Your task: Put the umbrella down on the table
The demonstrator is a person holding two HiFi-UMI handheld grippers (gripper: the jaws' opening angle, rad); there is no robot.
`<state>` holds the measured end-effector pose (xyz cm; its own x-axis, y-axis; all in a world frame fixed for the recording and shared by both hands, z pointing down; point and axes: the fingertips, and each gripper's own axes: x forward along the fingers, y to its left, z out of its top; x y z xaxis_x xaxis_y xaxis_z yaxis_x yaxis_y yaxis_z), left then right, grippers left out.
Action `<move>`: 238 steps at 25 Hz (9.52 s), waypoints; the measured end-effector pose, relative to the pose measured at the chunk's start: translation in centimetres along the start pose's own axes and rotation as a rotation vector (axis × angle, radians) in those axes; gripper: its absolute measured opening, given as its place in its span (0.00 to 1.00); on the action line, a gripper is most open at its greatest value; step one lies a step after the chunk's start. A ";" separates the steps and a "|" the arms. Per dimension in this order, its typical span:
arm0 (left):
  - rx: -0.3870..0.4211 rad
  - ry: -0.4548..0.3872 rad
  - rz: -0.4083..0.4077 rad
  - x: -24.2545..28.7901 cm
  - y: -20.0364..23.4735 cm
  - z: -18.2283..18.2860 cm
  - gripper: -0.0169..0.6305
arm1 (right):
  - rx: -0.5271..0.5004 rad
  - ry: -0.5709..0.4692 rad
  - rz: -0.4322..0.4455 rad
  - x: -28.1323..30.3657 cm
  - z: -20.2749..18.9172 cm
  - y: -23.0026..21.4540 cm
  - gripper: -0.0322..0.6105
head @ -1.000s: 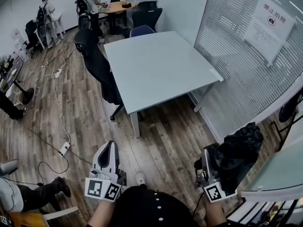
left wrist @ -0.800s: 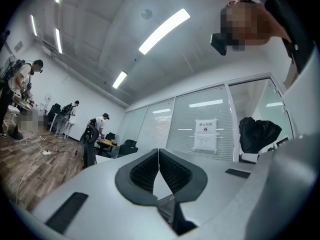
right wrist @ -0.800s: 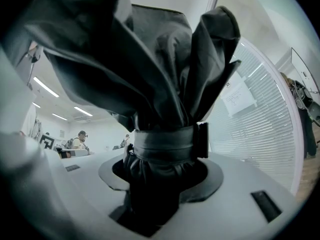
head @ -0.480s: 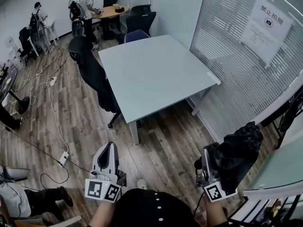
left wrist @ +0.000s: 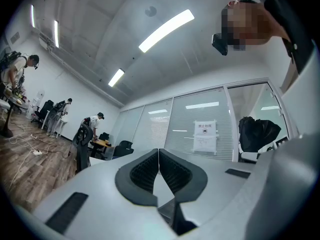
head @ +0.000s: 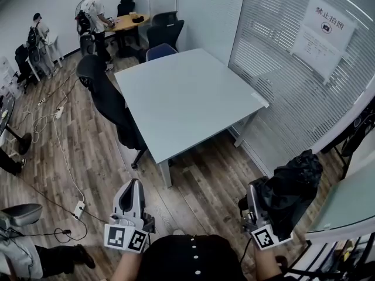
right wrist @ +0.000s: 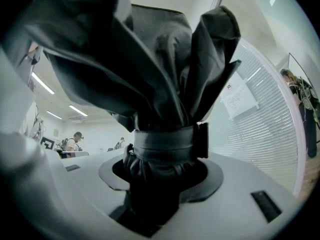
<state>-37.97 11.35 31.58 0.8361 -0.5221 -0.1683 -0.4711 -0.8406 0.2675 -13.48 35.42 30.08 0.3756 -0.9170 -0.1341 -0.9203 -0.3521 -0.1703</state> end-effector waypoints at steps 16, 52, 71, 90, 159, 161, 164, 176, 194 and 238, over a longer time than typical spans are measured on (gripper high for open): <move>-0.022 0.044 -0.031 1.9 0.6 -2.1 0.05 | 0.005 0.025 -0.046 0.4 -1.3 -0.9 0.42; -0.003 0.033 0.013 17.7 -0.3 -4.1 0.05 | 0.023 0.026 -0.014 13.8 -0.2 -12.6 0.42; 0.020 0.017 0.094 27.4 -4.0 -6.7 0.05 | 0.057 0.039 0.064 21.6 -0.1 -22.7 0.42; 0.026 0.009 0.178 29.7 -4.9 -8.8 0.05 | 0.079 0.077 0.154 25.8 -1.9 -25.9 0.42; -0.070 0.046 0.398 47.2 11.9 -12.4 0.05 | 0.088 0.340 0.464 57.9 -10.3 -21.3 0.42; -0.068 0.036 0.429 47.4 11.8 -12.2 0.05 | 0.091 0.346 0.499 58.9 -10.6 -21.2 0.42; -0.059 0.040 0.472 47.5 11.9 -12.2 0.05 | 0.100 0.365 0.543 60.2 -11.2 -21.2 0.42; -0.036 0.076 0.626 46.4 11.3 -13.5 0.05 | 0.001 0.492 0.678 63.7 -17.9 -21.9 0.42; -0.050 0.130 0.760 42.8 10.8 -15.4 0.05 | -0.138 0.755 0.840 64.2 -32.4 -20.1 0.42; -0.132 0.226 0.772 42.8 12.1 -21.2 0.05 | -0.708 1.292 1.060 61.6 -51.2 -16.1 0.46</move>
<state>-1.96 -18.13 47.74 0.3324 -0.8938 0.3009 -0.9127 -0.2245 0.3414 18.93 -25.03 74.57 -0.3300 -0.2121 0.9199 -0.6842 0.7251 -0.0783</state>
